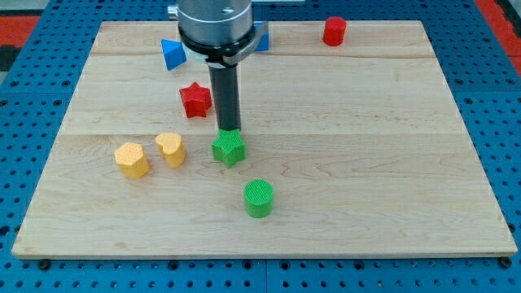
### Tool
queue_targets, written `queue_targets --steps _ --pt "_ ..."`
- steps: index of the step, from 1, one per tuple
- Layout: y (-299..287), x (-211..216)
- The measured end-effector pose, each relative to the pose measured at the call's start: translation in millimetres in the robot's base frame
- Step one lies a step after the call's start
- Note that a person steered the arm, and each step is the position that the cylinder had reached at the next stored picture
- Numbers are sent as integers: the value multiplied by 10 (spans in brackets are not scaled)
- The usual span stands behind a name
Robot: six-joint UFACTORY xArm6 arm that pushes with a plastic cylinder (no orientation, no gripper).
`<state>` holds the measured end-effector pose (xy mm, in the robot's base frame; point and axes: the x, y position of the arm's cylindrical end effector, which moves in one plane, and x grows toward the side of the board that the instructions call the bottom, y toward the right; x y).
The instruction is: Put the green circle vertically below the green star
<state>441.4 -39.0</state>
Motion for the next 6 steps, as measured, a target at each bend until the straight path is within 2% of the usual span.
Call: queue_targets --steps 2,3,4,6 --pt "431 4" --pt "812 231" --pt "783 675" --pt "236 1075"
